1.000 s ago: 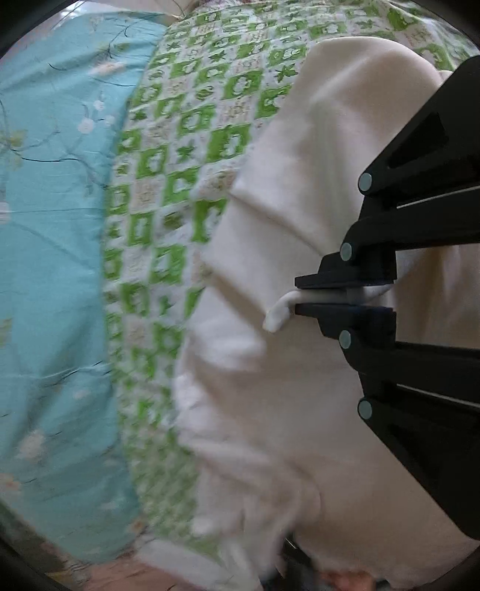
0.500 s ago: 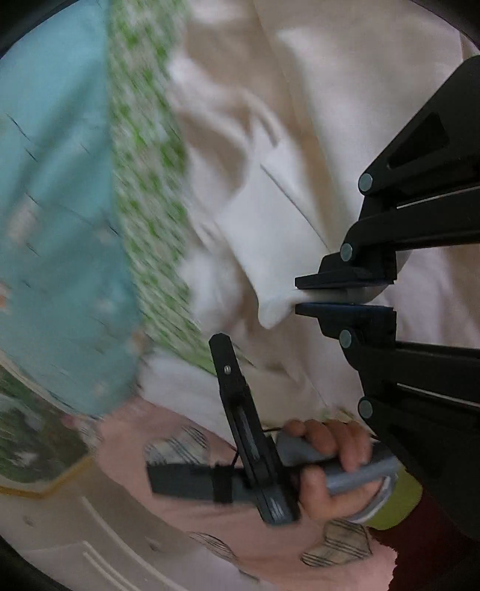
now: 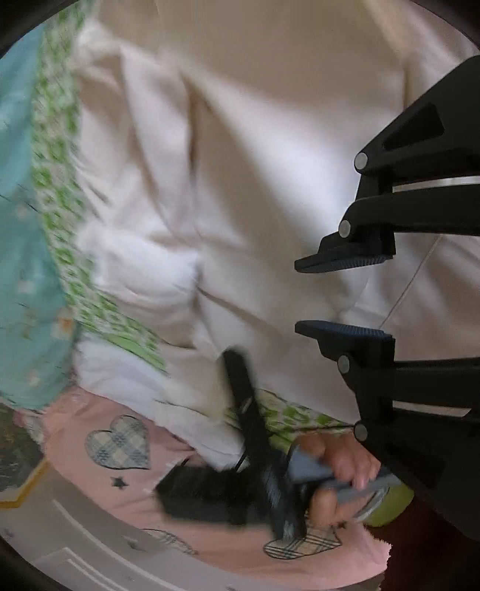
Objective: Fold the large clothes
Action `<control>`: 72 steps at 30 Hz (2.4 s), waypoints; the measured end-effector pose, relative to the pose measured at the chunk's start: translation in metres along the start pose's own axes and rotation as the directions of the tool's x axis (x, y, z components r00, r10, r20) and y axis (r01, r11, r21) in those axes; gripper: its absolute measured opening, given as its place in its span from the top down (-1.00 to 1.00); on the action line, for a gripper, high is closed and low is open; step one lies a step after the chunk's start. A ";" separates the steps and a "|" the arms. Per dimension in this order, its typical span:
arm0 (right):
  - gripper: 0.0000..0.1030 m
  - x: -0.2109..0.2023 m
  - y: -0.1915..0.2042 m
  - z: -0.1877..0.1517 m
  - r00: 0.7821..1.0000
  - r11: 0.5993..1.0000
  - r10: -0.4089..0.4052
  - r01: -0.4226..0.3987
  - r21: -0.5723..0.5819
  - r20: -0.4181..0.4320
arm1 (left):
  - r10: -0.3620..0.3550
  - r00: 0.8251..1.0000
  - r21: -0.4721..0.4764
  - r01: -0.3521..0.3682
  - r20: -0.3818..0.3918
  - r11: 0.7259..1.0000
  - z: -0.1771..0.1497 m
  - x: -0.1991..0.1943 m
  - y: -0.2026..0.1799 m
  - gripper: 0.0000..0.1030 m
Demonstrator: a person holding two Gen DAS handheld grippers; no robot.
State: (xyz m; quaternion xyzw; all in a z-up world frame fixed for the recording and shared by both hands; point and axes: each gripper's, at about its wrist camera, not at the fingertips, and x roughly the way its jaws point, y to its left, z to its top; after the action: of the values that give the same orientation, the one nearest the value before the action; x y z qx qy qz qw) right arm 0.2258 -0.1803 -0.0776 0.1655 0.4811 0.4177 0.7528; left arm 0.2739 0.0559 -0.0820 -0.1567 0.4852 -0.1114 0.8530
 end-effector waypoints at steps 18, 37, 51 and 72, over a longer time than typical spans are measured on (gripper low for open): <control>0.11 -0.144 -0.111 0.025 0.859 0.870 -0.450 0.361 0.337 0.243 | 0.091 0.991 0.018 -0.094 0.103 0.995 -0.006 -0.006 0.027 0.92; 0.86 -0.124 -0.185 0.040 0.894 0.852 -0.439 0.382 0.359 0.089 | 0.129 0.982 -0.035 -0.125 0.138 0.991 0.004 -0.012 0.020 0.92; 0.64 -0.130 -0.118 0.028 0.874 0.881 -0.464 0.437 0.181 0.143 | 0.178 0.978 -0.021 -0.177 0.108 0.984 -0.005 0.001 0.018 0.90; 0.29 -0.099 -0.058 -0.004 0.948 0.941 -0.303 0.282 0.184 0.096 | 0.588 0.788 -0.372 -0.499 0.182 0.783 0.043 -0.126 0.205 -0.13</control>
State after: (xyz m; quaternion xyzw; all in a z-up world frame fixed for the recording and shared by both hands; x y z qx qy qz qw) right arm 0.2313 -0.2935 -0.0593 0.1803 0.4867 0.2478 0.8180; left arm 0.2551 0.2958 -0.0385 -0.1523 0.3911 0.2421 0.8748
